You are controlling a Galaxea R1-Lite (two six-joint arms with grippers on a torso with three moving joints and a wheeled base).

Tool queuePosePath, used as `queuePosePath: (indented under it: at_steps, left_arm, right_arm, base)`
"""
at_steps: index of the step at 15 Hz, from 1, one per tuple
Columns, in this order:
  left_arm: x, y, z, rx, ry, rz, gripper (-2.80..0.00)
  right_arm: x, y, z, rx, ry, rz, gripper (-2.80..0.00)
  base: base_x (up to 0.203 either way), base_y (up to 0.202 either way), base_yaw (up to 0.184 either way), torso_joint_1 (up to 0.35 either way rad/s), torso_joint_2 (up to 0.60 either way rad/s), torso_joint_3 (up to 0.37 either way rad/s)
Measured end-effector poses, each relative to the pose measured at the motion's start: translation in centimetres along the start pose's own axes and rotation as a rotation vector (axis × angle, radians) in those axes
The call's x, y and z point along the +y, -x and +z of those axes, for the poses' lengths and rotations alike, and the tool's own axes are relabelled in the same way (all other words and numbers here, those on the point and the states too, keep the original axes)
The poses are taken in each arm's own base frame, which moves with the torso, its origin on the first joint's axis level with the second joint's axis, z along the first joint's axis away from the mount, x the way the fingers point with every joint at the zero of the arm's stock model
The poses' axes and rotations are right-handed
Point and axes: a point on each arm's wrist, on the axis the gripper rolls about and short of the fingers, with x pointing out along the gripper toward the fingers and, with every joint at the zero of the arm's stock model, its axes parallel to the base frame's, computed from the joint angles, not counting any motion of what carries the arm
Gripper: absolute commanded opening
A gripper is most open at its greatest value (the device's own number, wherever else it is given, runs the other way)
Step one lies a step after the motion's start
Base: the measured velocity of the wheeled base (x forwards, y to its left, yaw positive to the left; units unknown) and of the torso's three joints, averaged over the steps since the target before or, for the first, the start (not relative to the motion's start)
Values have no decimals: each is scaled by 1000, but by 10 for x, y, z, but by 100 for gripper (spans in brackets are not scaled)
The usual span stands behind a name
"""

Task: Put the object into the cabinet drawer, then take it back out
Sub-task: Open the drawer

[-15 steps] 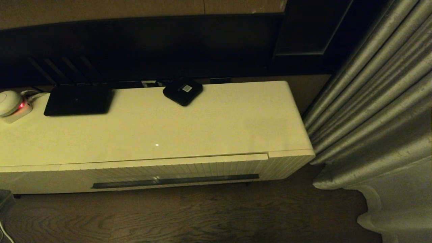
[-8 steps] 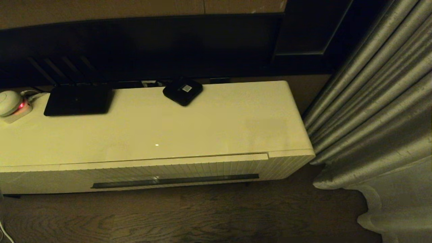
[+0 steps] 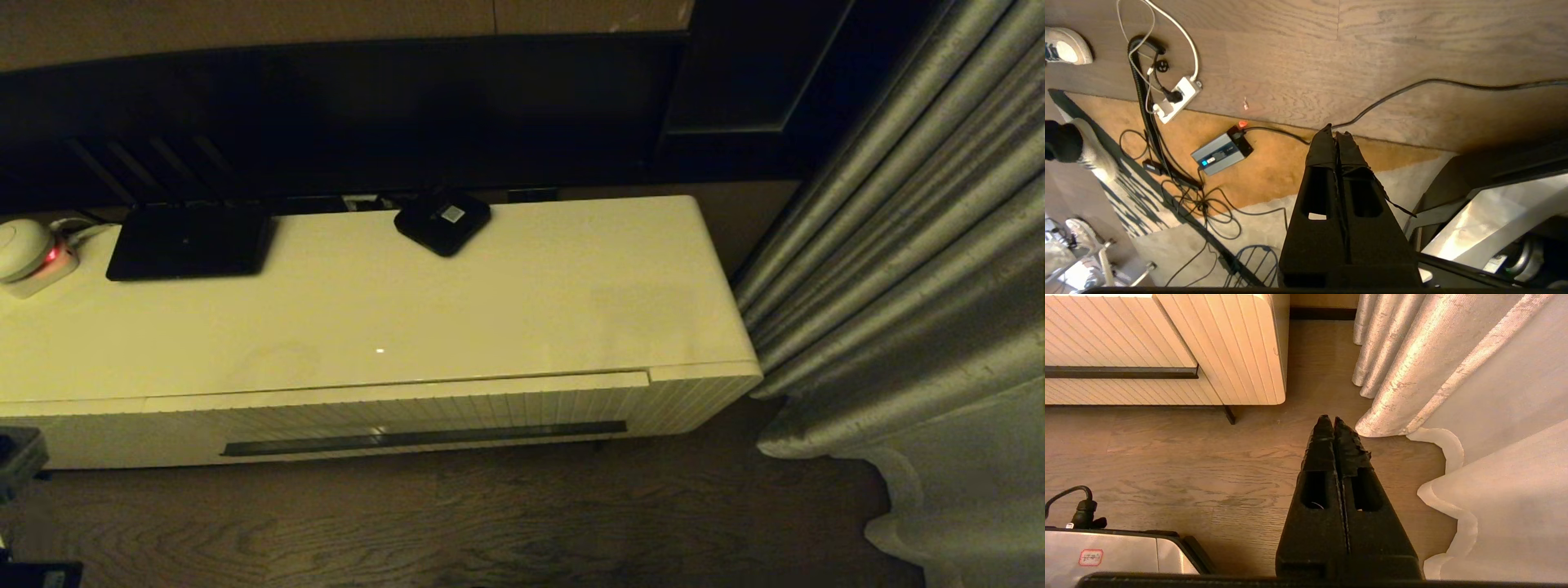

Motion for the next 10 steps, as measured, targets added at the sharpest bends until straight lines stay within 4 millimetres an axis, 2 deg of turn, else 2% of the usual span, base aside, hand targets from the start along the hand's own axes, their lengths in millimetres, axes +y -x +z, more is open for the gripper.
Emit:
queuePosePath:
  at_steps: [10]
  left_arm:
    - [-7,-12,-6,-11,-66,-55,-280]
  right_arm:
    - [0,0,0,0,0,0,-280]
  base:
    - [0,0,0,0,0,0]
